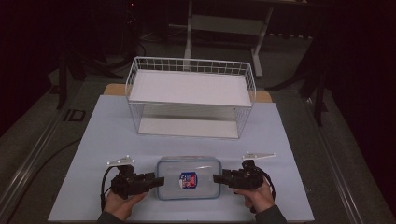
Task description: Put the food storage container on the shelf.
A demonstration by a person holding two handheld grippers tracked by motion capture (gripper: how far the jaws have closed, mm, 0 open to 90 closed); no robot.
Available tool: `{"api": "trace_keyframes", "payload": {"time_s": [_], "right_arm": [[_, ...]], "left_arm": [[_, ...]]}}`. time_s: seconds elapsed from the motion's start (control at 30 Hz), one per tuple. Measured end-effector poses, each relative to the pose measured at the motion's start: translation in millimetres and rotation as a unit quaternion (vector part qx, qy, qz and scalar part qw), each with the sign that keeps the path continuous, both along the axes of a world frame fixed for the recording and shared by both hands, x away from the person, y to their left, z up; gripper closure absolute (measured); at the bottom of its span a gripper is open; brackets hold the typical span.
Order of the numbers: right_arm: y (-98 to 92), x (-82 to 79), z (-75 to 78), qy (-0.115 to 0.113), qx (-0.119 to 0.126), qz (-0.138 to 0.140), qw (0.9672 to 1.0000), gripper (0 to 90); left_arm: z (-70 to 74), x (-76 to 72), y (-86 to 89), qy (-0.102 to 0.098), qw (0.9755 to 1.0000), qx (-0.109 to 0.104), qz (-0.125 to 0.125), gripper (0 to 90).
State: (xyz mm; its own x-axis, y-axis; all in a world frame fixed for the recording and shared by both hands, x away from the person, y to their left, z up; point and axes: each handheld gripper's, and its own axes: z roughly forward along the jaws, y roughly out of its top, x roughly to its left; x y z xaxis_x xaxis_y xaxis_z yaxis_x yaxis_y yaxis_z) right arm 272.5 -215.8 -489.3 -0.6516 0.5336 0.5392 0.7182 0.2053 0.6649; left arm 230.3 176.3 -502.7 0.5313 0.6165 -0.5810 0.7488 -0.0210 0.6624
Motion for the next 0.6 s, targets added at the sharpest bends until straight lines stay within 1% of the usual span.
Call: {"api": "trace_keyframes", "payload": {"time_s": [0.17, 0.6], "right_arm": [[6.2, -1.8, -0.5, -0.007, 0.001, -0.005, 1.0000, 52.1], [9.8, -3.0, 4.9, -0.032, 0.010, -0.011, 0.9994, 52.2]], "left_arm": [[1.9, -0.2, 3.7, -0.004, 0.9999, 0.000, 0.012, 50.7], [9.7, -1.2, 6.6, -0.026, 0.9994, 0.001, 0.022, 50.7]]}}
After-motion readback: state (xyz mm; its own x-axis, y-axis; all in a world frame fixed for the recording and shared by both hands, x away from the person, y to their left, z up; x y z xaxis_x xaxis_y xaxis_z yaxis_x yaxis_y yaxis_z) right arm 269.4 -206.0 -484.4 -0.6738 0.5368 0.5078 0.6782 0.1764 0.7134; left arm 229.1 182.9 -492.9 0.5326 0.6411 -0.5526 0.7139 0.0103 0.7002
